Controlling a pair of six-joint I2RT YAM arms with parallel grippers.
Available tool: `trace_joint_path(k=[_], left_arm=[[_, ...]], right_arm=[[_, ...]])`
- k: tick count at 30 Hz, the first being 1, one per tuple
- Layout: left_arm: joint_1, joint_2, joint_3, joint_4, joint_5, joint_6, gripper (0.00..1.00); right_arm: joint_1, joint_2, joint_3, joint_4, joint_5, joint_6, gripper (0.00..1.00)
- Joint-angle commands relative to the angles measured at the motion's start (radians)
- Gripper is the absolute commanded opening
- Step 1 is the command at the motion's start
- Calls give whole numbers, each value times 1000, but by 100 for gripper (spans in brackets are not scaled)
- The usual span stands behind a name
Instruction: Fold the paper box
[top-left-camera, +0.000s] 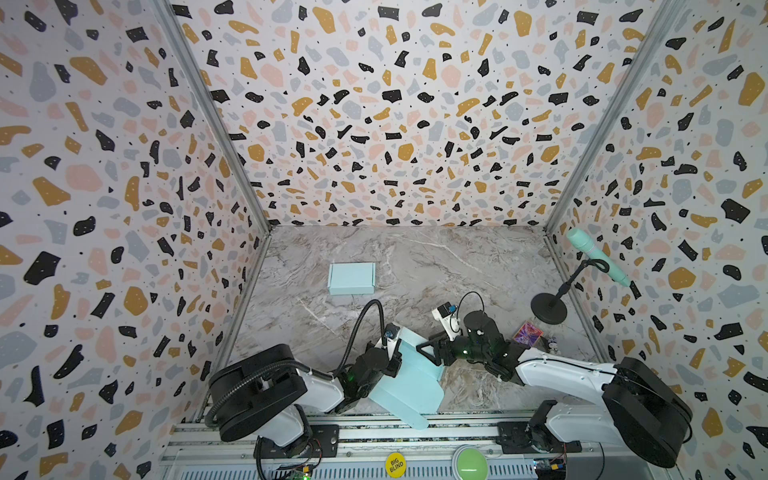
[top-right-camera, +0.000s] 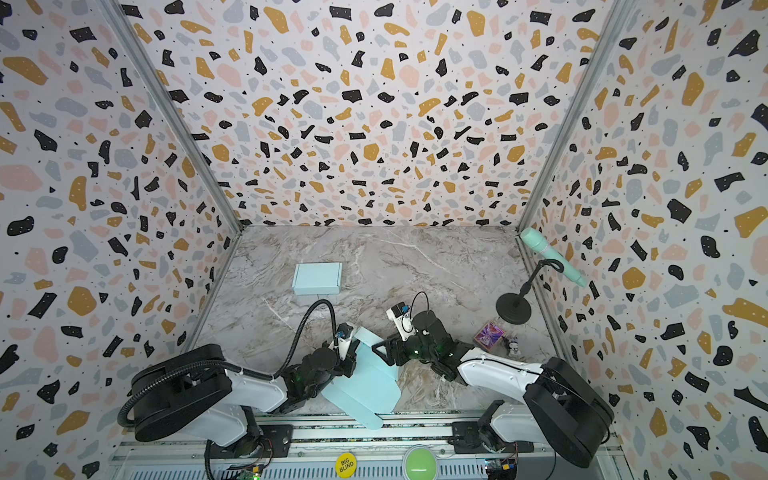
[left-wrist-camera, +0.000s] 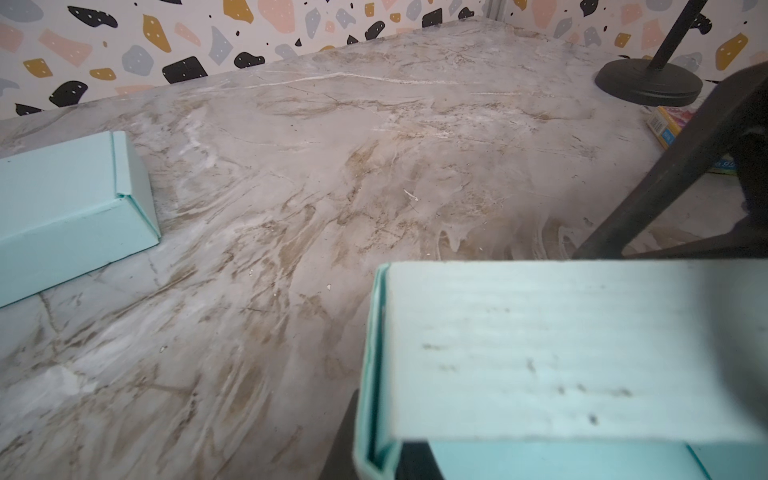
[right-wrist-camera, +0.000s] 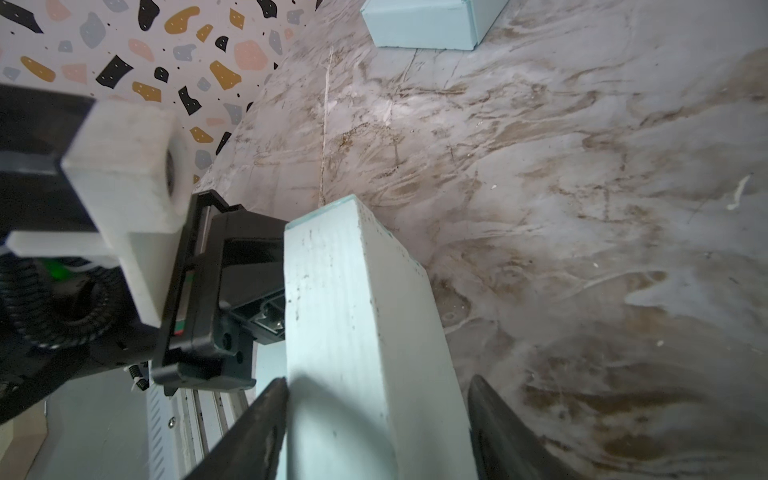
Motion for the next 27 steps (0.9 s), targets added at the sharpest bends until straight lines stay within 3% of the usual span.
trace_joint_path(k=[1, 11, 18, 27], left_arm=[[7, 2, 4, 39, 8, 1, 18], [7, -33, -2, 29, -11, -3, 17], [11, 2, 15, 55, -35, -10, 11], [21, 39, 5, 114, -43, -37, 8]], right_arm=[[5, -27, 34, -70, 30, -30, 68], [10, -26, 47, -67, 15, -33, 68], [44, -35, -12, 49, -100, 76, 68], [76, -47, -85, 177, -140, 178, 68]])
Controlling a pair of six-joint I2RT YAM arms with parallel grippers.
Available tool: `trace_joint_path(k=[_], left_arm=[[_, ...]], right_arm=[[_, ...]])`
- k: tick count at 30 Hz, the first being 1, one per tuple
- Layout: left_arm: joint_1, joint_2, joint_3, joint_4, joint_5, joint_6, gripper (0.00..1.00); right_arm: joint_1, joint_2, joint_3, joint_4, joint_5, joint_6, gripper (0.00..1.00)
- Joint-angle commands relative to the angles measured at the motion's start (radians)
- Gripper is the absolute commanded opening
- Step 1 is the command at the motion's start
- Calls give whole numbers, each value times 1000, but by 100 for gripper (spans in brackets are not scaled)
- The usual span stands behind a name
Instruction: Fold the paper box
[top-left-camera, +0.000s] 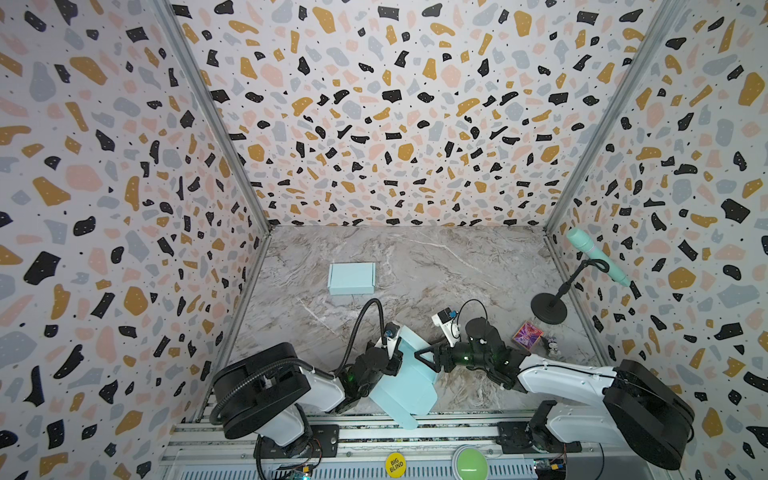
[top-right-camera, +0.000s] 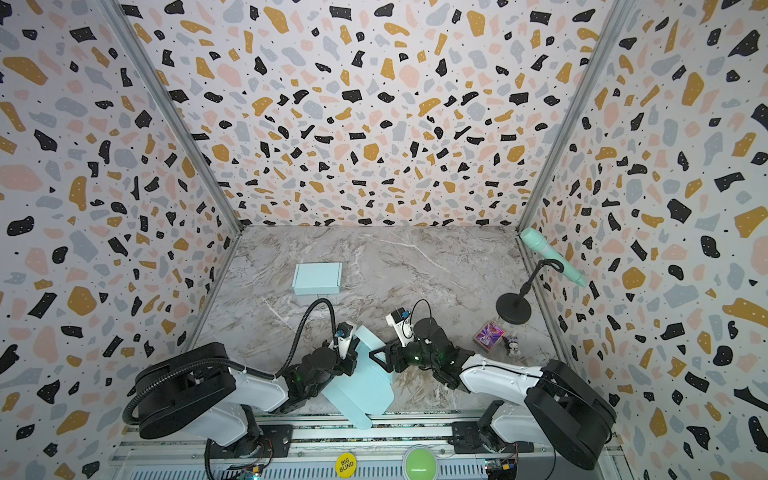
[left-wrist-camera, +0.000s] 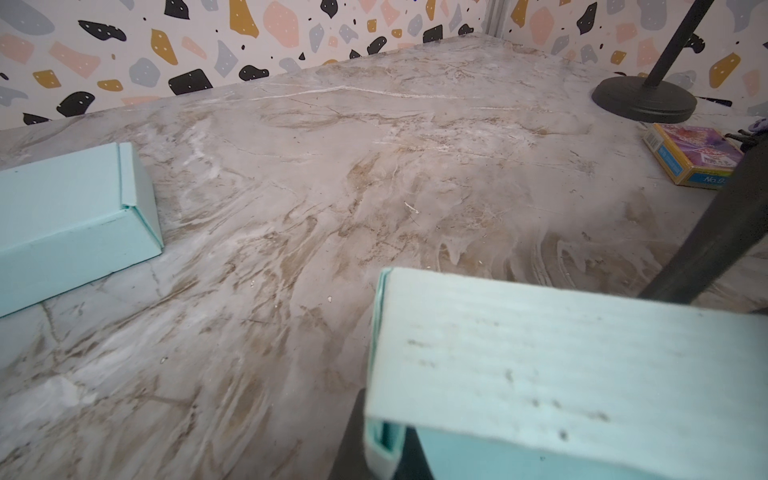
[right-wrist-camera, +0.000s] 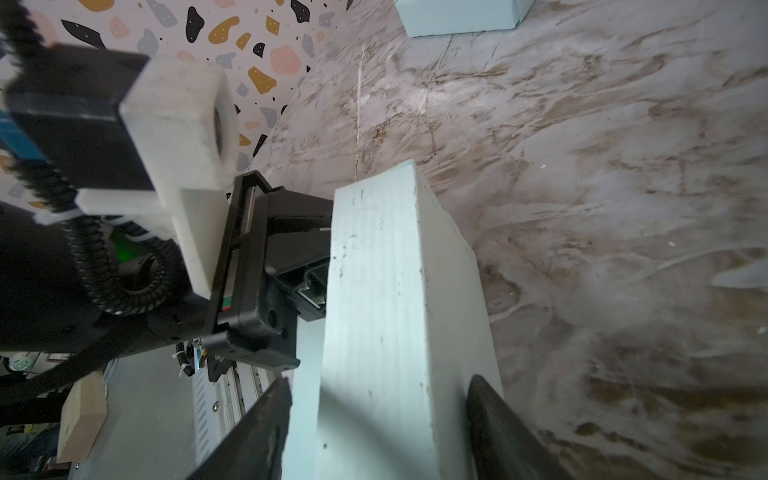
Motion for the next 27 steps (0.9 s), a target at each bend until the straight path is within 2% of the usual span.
trace_joint_path(k=[1, 4, 9, 27], left_arm=[[15, 16, 6, 61, -37, -22, 8], [15, 11, 9, 64, -20, -21, 9], [15, 7, 8, 68, 6, -11, 18], [15, -29, -19, 39, 5, -5, 21]], right_arm=[[32, -29, -14, 53, -99, 61, 68], [35, -26, -14, 72, -114, 74, 68], [37, -23, 1, 35, -80, 51, 68], [37, -57, 90, -154, 46, -46, 70]])
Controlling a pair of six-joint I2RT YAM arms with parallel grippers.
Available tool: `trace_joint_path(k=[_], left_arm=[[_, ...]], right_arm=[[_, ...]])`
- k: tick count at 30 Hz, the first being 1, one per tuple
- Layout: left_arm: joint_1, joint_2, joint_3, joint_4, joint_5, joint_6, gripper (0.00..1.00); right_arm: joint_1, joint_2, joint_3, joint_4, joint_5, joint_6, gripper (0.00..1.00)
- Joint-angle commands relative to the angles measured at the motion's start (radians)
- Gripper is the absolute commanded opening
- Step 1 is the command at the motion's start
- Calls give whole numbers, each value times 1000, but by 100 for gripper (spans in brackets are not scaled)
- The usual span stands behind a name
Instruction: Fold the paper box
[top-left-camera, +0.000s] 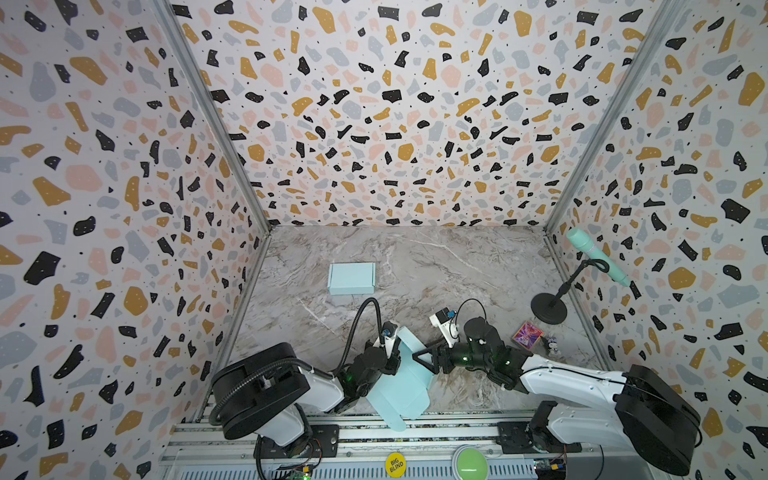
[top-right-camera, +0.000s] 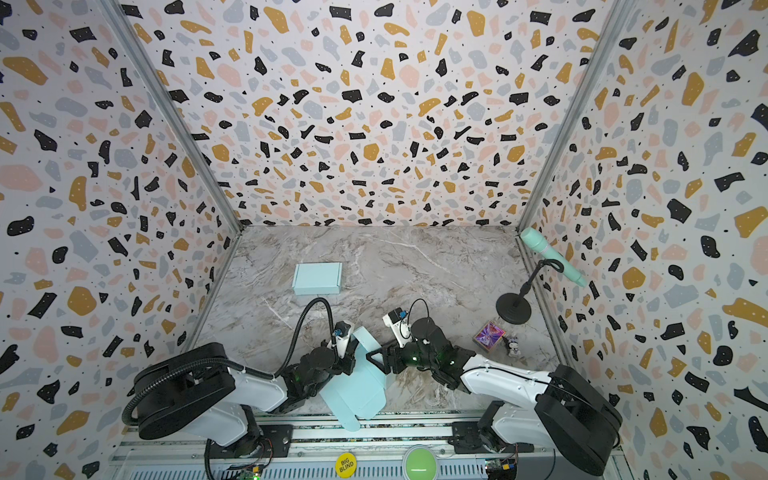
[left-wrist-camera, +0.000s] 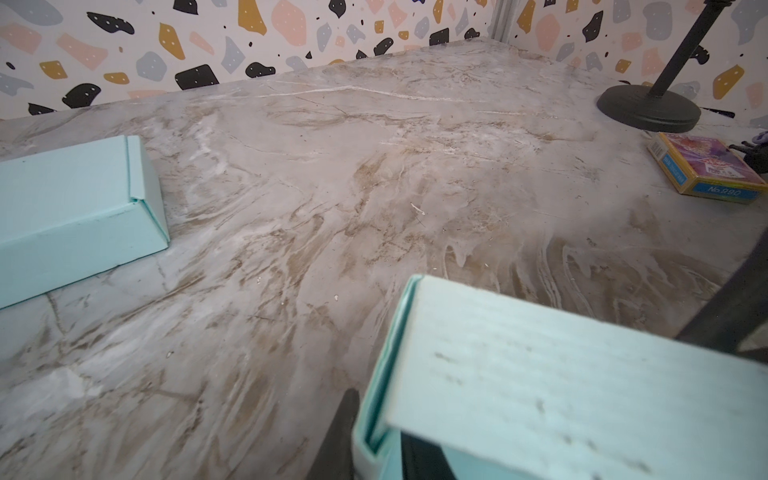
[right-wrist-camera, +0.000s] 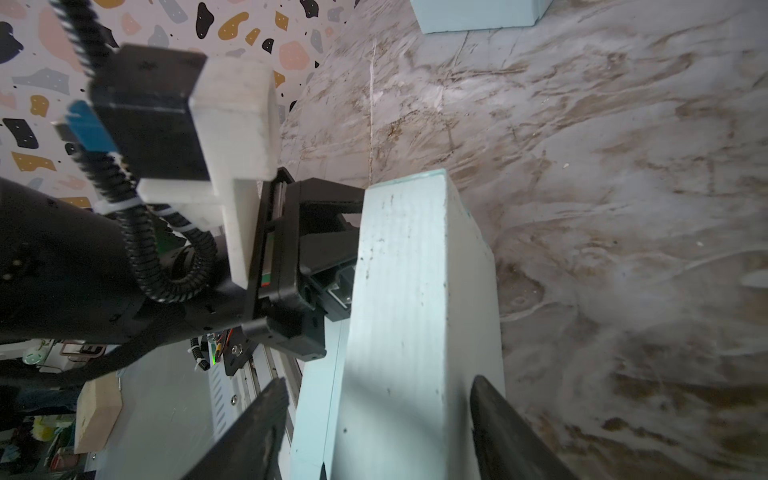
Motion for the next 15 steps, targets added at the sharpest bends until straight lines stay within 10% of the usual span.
trace_joint_path(k=[1, 15], left_arm=[[5, -22, -10, 33, 1, -2, 22], [5, -15, -25, 43, 31, -9, 30]], right_arm=[[5, -9, 40, -44, 19, -29, 70], [12, 19, 66, -72, 45, -57, 70]])
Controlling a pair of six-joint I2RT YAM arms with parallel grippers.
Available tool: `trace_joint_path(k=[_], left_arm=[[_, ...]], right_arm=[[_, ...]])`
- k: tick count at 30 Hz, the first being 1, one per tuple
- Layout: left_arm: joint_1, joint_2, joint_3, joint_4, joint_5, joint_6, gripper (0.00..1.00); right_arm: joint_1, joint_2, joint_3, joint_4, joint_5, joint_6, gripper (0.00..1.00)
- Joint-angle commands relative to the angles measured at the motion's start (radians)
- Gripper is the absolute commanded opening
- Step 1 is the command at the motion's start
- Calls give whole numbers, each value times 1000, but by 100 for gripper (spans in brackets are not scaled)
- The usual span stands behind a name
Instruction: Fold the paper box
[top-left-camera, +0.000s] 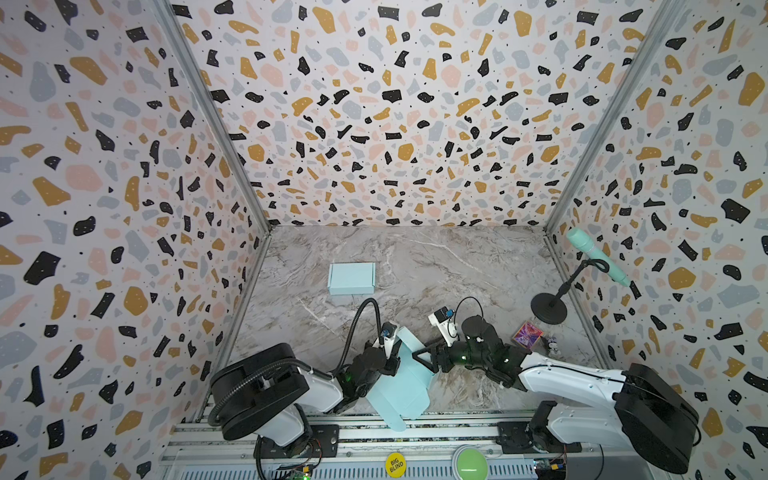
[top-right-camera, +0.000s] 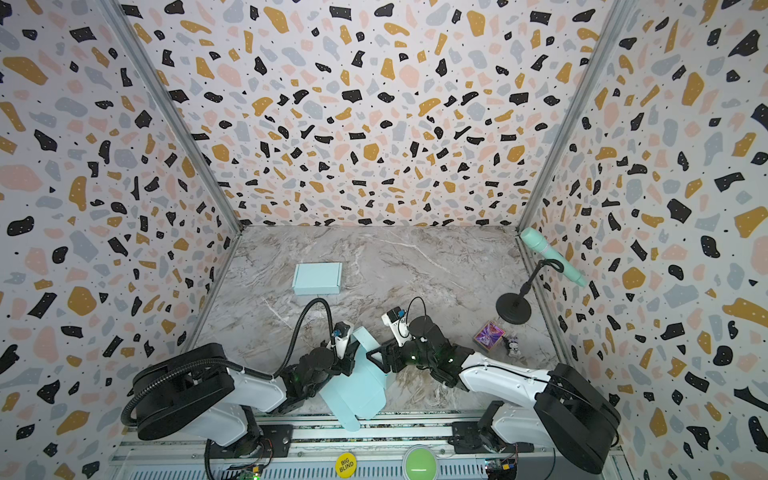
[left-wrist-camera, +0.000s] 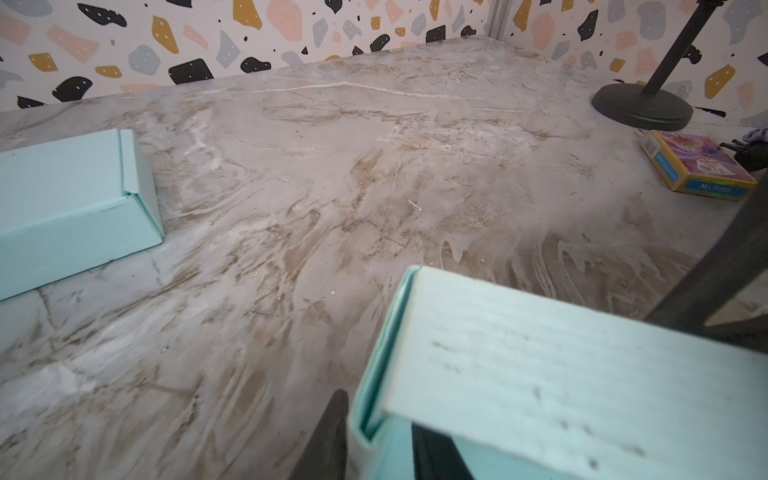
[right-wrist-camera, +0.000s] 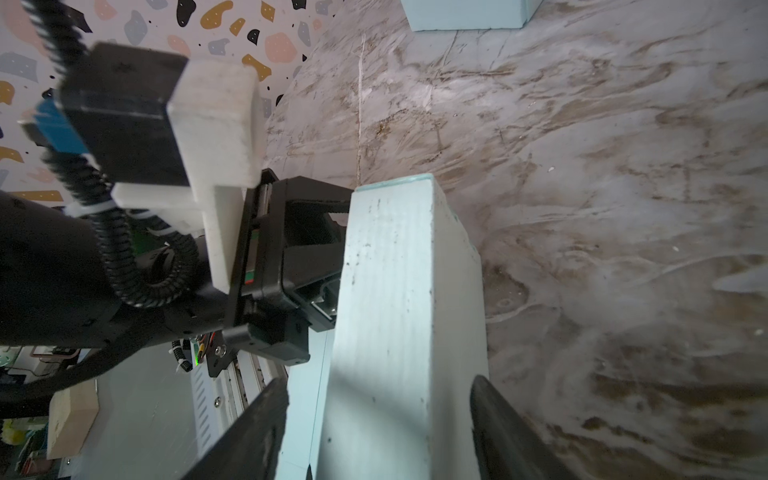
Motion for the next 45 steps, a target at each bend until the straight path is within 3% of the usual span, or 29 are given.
trace_joint_path(k=[1, 10, 21, 24, 26, 29, 38, 45], left_arm=[[3, -13, -17, 43, 15, -11, 31], [2, -90, -94, 51, 18, -51, 33], [-51, -386, -169, -142, 46, -115, 43], [-56, -477, -131, -325, -2, -194, 45], [-56, -523, -66, -542, -79, -295, 45], [-56, -592, -24, -757, -87, -432, 45], [-56, -807, -10, -1005, -12, -566, 46], [-56, -856, 25, -1091, -14, -585, 47]], right_arm=[[12, 6, 49, -37, 30, -30, 70], [36, 51, 92, -93, 98, -70, 70], [28, 71, 96, -98, 111, -81, 68], [20, 72, 89, -79, 92, -71, 67], [14, 71, 85, -72, 81, -66, 66], [2, 65, 75, -66, 72, -60, 65], [-54, 50, 22, 13, -4, -25, 64], [-96, 46, -16, 56, -43, -12, 63]])
